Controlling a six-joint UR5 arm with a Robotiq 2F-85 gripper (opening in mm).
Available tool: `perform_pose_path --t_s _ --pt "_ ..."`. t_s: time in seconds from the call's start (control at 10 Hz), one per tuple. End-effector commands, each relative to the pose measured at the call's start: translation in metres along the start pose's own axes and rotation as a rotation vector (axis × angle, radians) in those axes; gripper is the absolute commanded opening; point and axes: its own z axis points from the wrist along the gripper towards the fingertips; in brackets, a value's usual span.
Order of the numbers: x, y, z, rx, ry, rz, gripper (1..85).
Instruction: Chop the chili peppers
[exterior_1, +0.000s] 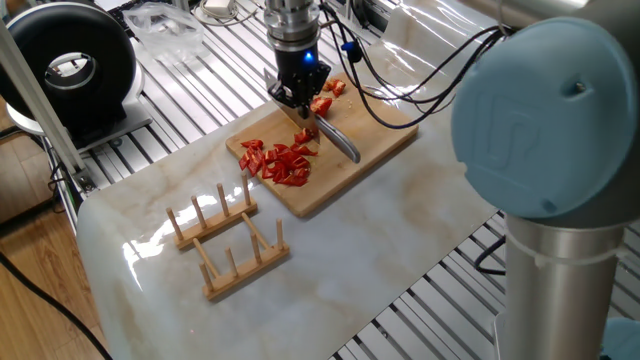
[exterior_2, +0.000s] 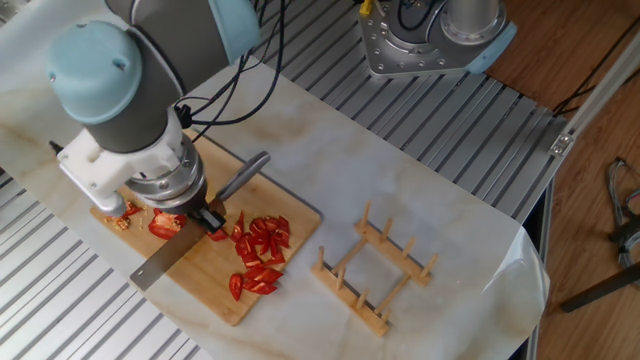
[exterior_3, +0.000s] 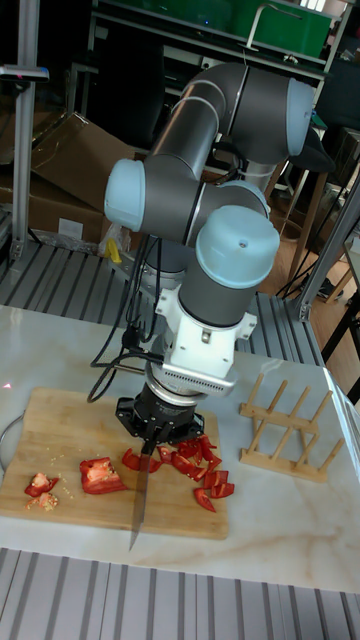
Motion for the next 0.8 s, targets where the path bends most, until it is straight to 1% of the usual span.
perform_pose_path --t_s 0.0,0.2,0.3,0.4,0.5,0.7 --pt "-0.002 0.000 -0.007 0.013 0.018 -0.009 1.3" --pt "0.002 -0.001 -0.010 0.010 0.021 -0.018 1.3" --pt "0.003 0.000 -0.012 -0.010 0.017 -0.022 1.3" --pt "0.005 -0.002 -0.014 -0.014 0.019 -0.026 1.3" --pt "0.007 -0.005 -0.016 -0.011 0.020 -0.031 1.3" --pt "0.011 -0.016 -0.022 0.020 0.021 -0.091 1.3"
